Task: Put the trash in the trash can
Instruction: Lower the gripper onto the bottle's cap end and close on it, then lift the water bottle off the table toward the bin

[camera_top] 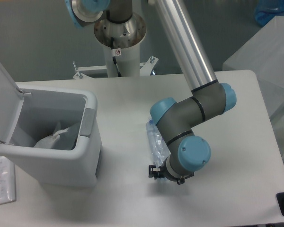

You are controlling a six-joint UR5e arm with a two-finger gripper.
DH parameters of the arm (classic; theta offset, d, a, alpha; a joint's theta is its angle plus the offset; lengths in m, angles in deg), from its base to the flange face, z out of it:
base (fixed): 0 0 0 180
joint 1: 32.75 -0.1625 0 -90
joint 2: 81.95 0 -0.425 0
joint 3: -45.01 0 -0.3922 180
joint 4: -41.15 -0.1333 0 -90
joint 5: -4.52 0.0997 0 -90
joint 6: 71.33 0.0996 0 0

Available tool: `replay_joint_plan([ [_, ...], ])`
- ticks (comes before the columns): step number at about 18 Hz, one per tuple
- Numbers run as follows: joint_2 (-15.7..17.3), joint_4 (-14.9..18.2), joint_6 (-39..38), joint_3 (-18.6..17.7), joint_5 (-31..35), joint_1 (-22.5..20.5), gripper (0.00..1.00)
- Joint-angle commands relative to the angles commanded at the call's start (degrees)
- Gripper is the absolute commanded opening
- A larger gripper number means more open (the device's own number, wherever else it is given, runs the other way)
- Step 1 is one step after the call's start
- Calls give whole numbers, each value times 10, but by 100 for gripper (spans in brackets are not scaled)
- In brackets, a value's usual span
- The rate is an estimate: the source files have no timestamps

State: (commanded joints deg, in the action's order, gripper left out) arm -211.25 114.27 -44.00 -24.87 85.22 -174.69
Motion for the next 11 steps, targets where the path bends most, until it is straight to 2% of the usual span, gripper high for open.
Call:
replay_joint_plan([
  [5,52,-8,4,31,-72,-25,62],
  [7,66,-38,3,41,-107,-32,62],
  [11,98,-118,-1,44,-174,-40,62],
])
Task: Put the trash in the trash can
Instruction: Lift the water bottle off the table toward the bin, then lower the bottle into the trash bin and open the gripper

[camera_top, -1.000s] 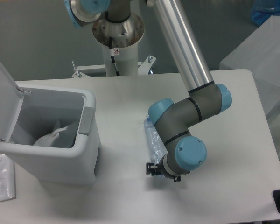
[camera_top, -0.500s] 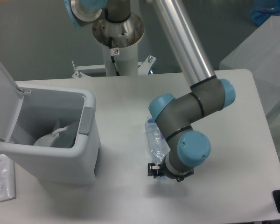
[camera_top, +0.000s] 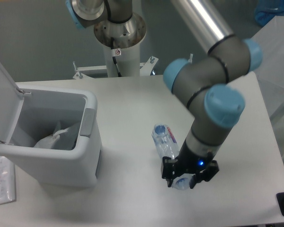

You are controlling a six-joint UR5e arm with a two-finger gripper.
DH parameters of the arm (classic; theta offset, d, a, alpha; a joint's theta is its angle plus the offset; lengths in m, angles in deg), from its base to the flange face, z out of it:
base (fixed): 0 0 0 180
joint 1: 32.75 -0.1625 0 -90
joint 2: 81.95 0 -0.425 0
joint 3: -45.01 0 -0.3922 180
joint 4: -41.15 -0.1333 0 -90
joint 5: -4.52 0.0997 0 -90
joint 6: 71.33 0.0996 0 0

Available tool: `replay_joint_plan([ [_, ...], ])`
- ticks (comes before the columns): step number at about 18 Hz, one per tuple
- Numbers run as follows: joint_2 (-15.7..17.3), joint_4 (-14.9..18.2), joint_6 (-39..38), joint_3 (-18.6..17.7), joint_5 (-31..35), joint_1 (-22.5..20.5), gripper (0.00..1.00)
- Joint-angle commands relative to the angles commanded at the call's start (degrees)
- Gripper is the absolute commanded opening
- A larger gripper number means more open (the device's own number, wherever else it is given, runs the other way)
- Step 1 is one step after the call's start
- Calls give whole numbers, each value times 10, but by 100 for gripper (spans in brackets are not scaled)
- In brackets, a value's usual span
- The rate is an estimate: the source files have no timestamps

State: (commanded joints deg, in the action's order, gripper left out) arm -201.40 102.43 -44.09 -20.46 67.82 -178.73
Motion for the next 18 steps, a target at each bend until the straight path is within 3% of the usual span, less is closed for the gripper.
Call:
replay_joint_plan([
  [4,38,-52,-13,10,-104,-5,62],
  [10,78,-61,-20,11,-207,-2,62],
  [13,82,-86,-23,13,-256,9,62],
  [18,116,-86,-23,7,-297,37,62],
])
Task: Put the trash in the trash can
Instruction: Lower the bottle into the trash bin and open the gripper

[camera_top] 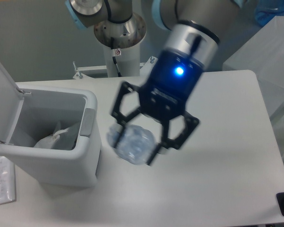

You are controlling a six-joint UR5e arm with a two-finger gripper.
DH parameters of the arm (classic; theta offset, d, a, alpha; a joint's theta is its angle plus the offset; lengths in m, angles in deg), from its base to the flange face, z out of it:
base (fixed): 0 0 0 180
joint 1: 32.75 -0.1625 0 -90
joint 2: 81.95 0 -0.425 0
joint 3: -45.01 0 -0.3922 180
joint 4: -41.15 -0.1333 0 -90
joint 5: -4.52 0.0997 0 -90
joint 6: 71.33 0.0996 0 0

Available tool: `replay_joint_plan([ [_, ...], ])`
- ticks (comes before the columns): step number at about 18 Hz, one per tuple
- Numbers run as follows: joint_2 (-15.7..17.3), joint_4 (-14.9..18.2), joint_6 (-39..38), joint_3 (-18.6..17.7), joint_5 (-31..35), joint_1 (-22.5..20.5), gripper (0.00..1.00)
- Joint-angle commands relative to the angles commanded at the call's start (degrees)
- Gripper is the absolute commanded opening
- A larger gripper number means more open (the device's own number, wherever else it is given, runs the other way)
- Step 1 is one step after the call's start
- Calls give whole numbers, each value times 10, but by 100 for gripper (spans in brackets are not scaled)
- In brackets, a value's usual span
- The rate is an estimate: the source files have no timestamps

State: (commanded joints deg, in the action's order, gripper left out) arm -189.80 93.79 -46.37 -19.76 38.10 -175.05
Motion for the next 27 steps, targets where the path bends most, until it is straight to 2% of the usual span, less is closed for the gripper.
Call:
replay_joint_plan([
  [2,6,0,-1,-4,-1,19,62],
  [5,29,-2,4,-33,0,35,62],
  [10,48,-5,52,-108,3,64,63],
  [13,57,-5,62,-130,3,72,74],
  [16,62,-5,73,-144,5,74,78],
  [17,65,-5,74,-150,6,74,91],
  [18,65,-6,76,-156,6,74,99],
  [21,73,-5,79,-163,6,74,100],
  [24,69,-4,79,-161,8,58,100],
  [27,56,-7,81,-162,26,-7,100],
])
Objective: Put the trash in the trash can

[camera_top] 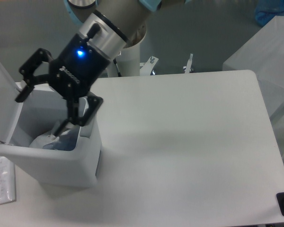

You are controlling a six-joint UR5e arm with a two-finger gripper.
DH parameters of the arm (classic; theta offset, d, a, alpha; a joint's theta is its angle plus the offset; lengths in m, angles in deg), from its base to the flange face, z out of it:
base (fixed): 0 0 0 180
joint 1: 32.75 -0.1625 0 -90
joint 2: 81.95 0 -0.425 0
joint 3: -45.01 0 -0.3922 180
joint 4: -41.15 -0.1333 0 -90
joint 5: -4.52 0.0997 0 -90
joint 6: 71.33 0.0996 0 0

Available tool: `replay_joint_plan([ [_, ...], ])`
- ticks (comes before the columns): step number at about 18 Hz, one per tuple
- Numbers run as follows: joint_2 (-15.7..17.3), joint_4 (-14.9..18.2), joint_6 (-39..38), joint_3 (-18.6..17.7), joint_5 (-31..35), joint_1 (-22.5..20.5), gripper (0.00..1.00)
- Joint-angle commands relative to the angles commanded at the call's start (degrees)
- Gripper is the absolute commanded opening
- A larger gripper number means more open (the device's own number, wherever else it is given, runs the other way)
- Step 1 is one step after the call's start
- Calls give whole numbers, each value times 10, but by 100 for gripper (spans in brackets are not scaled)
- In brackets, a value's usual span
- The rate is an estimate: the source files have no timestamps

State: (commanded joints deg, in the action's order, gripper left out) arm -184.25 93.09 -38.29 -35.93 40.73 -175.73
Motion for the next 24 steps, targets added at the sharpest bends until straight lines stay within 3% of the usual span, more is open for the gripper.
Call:
replay_joint_plan([
  [2,-19,2,28,0,25,-36,100],
  [4,-41,3,67,-8,97,-58,100],
  [6,-77,2,103,2,171,-72,100],
  [8,-117,4,150,16,205,-88,100],
  [10,-148,5,214,17,246,-102,100],
  [12,-156,16,291,24,329,-117,100],
  [16,-205,87,354,82,411,-121,100],
  [19,-218,157,378,114,454,-121,100],
  [24,-219,174,397,116,478,-121,100],
])
